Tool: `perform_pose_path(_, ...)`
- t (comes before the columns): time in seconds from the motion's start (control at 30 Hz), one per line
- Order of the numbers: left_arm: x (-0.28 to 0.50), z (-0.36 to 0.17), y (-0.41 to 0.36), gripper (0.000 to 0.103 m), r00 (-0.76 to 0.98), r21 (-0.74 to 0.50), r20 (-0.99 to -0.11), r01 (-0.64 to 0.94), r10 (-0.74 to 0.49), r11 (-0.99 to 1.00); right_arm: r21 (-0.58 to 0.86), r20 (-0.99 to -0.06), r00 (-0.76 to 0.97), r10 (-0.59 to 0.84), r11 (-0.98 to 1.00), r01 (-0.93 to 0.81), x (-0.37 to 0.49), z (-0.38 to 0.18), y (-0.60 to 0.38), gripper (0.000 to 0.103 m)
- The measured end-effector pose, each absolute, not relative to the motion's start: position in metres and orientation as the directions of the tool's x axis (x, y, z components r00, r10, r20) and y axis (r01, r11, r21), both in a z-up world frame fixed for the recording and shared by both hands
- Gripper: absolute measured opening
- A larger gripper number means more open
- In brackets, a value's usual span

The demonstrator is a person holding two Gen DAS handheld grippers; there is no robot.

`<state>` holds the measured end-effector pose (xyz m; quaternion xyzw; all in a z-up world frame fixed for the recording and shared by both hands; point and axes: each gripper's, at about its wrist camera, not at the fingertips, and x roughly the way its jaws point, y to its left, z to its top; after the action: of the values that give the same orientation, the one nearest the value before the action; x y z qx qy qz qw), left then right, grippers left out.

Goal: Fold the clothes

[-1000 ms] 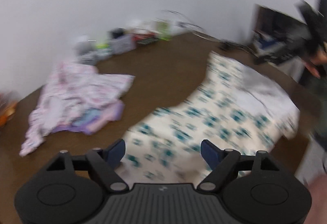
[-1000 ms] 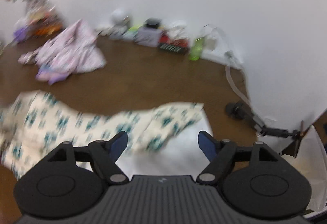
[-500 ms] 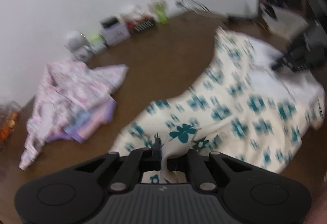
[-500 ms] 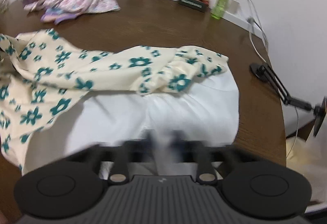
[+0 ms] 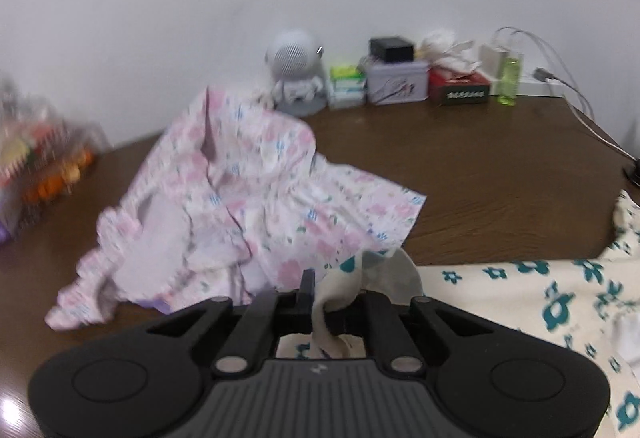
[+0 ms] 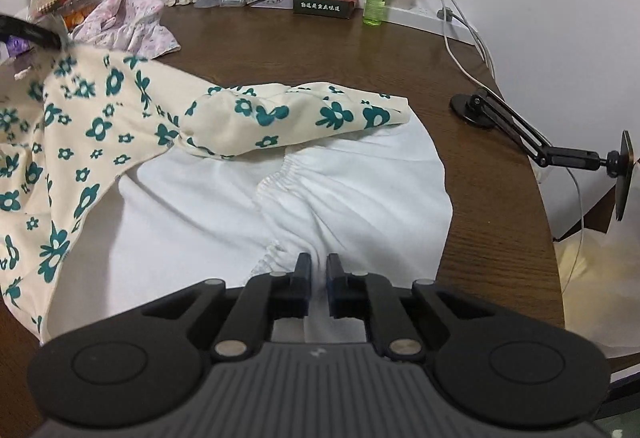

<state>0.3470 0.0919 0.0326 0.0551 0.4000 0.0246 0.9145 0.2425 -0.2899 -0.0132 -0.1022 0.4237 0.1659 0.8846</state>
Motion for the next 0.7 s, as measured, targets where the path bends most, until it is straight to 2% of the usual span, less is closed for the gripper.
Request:
perform_pose_path(0.07,0.352,0.024,0.098,0.022,0.663,0.091,-0.744,-0.023,0.083,0.996,-0.032,-0.782,0.587,0.212,0.926,-0.377,0.243,-0.014,-0.292,0.009)
perform_pose_path(0.13,0.348,0.026,0.106,0.047,0.668,0.077,-0.74,-0.03,0.077,0.997,-0.006,-0.773,0.592,0.228,0.93,-0.366,0.243,-0.012,-0.296,0.016)
perform_pose_path(0.17,0.342,0.031,0.11,0.053,0.681,0.075,-0.728,-0.031,0.076,0.997,0.013,-0.766,0.597,0.239,0.934,-0.357,0.243,-0.01,-0.299,0.028)
perform_pose_path(0.2,0.337,0.037,0.115,0.064,0.693,0.074,-0.717,-0.031,0.075,0.997,0.037,-0.758,0.601,0.254,0.937,-0.349,0.242,-0.007,-0.303,0.039)
perform_pose_path(0.23,0.328,0.045,0.12,0.072,0.705,0.073,-0.706,-0.025,0.069,0.997,0.065,-0.743,0.608,0.279,0.935,-0.35,0.24,-0.001,-0.306,0.041)
perform_pose_path(0.3,0.307,0.058,0.13,0.081,0.721,0.08,-0.691,0.006,0.051,0.997,0.112,-0.715,0.617,0.329,0.925,-0.363,0.233,0.009,-0.309,0.042)
perform_pose_path(0.47,0.261,0.057,0.137,0.083,0.692,0.126,-0.722,0.092,0.028,0.988,0.119,-0.689,0.601,0.405,0.882,-0.457,0.219,0.025,-0.279,0.05)
perform_pose_path(0.63,0.244,0.035,0.136,0.083,0.657,0.136,-0.753,0.105,0.034,0.985,0.166,-0.706,0.52,0.481,0.826,-0.539,0.233,0.026,-0.226,0.05)
perform_pose_path(0.7,0.244,0.026,0.138,0.083,0.643,0.129,-0.765,0.101,0.035,0.987,0.141,-0.728,0.509,0.46,0.826,-0.545,0.245,0.022,-0.204,0.05)
